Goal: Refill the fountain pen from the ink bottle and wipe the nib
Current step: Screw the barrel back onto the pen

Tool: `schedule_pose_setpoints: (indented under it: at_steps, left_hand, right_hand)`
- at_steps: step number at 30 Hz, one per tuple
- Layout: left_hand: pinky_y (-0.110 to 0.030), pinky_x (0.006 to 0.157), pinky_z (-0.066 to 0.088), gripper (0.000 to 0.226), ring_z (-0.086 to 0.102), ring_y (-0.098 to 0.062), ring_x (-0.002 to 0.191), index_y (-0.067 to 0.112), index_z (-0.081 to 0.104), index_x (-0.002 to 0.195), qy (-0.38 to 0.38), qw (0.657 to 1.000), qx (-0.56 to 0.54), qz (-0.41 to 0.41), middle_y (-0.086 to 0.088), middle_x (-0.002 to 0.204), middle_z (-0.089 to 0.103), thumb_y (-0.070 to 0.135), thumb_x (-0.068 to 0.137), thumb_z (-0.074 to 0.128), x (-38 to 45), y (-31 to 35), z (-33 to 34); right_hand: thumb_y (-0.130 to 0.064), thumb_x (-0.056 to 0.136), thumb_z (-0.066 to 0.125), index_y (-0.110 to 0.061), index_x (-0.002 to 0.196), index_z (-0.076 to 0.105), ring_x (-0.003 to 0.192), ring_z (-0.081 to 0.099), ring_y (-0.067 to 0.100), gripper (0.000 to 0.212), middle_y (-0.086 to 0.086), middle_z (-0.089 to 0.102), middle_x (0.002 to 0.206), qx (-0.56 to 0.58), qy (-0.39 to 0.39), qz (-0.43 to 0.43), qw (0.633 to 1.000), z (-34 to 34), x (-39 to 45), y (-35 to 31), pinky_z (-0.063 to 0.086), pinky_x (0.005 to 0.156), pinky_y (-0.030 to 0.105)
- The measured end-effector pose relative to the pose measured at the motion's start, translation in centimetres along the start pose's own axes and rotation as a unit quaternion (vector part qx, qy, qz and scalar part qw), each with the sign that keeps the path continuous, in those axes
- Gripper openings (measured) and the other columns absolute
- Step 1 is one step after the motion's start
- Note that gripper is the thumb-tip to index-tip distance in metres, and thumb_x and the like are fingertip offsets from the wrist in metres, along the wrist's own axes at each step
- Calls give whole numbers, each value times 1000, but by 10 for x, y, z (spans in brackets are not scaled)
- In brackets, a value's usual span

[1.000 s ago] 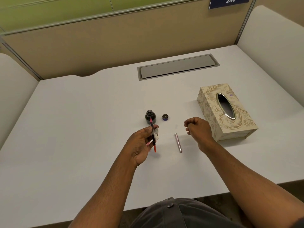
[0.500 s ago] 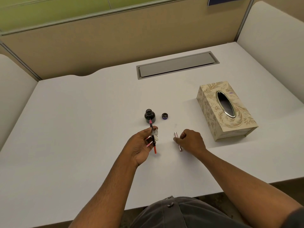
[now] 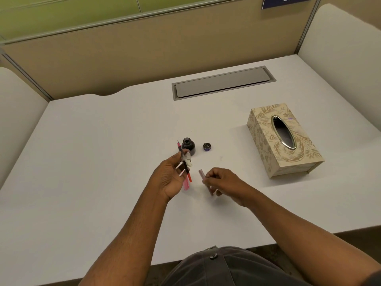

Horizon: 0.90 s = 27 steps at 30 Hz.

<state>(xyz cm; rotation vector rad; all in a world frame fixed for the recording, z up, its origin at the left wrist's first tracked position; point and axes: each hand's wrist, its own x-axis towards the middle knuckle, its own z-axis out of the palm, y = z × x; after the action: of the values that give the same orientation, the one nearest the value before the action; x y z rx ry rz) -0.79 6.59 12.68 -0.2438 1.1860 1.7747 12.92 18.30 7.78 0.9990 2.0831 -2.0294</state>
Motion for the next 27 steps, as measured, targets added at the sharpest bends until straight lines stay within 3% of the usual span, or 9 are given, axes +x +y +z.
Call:
schedule_pose_setpoints:
  at_steps: [3, 8, 12, 23, 27]
  left_hand:
    - [-26, 79, 45, 18, 60, -16, 87, 9, 67, 105, 5, 1000, -3, 26, -3, 92, 68, 16, 92, 57, 4, 7, 0]
    - [-27, 77, 46, 27, 59, -16, 88, 7, 64, 116, 16, 999, -3, 42, -3, 97, 66, 15, 90, 58, 6, 9, 2]
    - [-27, 77, 45, 20, 58, -17, 85, 9, 66, 107, 9, 999, 10, 37, -5, 93, 64, 15, 90, 59, 7, 4, 0]
    - [-28, 78, 46, 24, 57, -18, 89, 8, 67, 109, 14, 999, 20, 41, -7, 93, 64, 15, 87, 63, 9, 1, -5]
    - [-28, 82, 45, 11, 59, -17, 85, 10, 70, 94, 11, 998, 42, 36, -6, 88, 65, 15, 89, 61, 8, -5, -3]
  right_hand:
    - [-18, 87, 67, -14, 86, 63, 68, 63, 14, 5, 1, 67, 75, 16, -53, -9, 998, 9, -9, -3, 47, 63, 28]
    - [-18, 87, 67, -16, 86, 64, 71, 63, 13, 3, 0, 68, 77, 12, -55, -19, 998, 19, -14, -6, 49, 65, 28]
    - [-19, 87, 67, -13, 91, 65, 72, 63, 12, 8, 1, 69, 81, -7, -59, -19, 998, 24, -13, -10, 50, 65, 27]
    - [-19, 90, 65, -13, 91, 64, 71, 63, 10, 6, 3, 69, 84, -25, -34, -16, 999, 26, -13, -17, 51, 65, 26]
    - [-21, 89, 65, -13, 91, 65, 72, 64, 10, 8, 4, 70, 86, -17, -13, -18, 1000, 26, -11, -20, 50, 66, 26]
